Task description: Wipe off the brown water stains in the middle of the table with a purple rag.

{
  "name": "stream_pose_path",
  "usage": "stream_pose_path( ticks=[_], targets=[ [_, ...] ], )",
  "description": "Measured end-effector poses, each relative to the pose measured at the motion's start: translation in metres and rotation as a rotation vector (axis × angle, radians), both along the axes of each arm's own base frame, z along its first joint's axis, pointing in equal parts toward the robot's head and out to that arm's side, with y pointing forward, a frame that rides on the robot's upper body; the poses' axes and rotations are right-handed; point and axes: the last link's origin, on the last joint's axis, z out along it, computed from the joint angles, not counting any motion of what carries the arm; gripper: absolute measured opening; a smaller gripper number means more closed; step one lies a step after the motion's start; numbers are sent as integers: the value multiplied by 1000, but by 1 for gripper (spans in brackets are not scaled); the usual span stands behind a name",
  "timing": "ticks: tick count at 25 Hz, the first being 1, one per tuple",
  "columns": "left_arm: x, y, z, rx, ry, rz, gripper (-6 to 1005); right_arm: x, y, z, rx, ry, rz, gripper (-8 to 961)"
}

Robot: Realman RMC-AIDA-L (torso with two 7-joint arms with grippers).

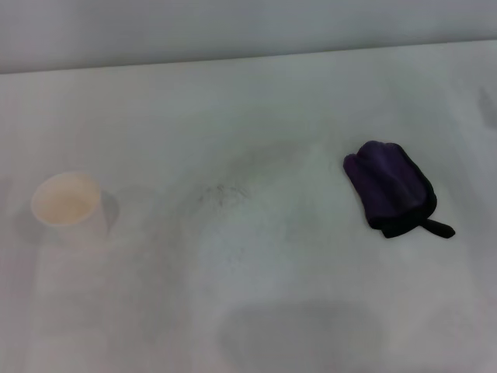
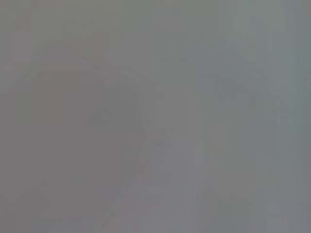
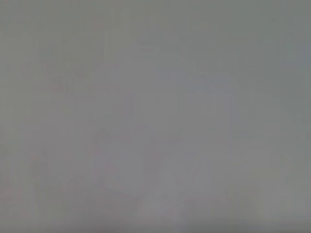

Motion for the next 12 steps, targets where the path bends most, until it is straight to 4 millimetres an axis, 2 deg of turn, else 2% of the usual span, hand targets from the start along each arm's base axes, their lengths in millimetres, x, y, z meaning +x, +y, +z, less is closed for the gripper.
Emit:
stream_pose_path(
  ticks=[5,12],
  targets=[
    [6,2,-7,9,-20,-3,824,10,-20,-6,84,-103,95,336],
    [7,-1,-12,3,-3,3,825,-3,-48,-25,191,-217,279,336]
  ],
)
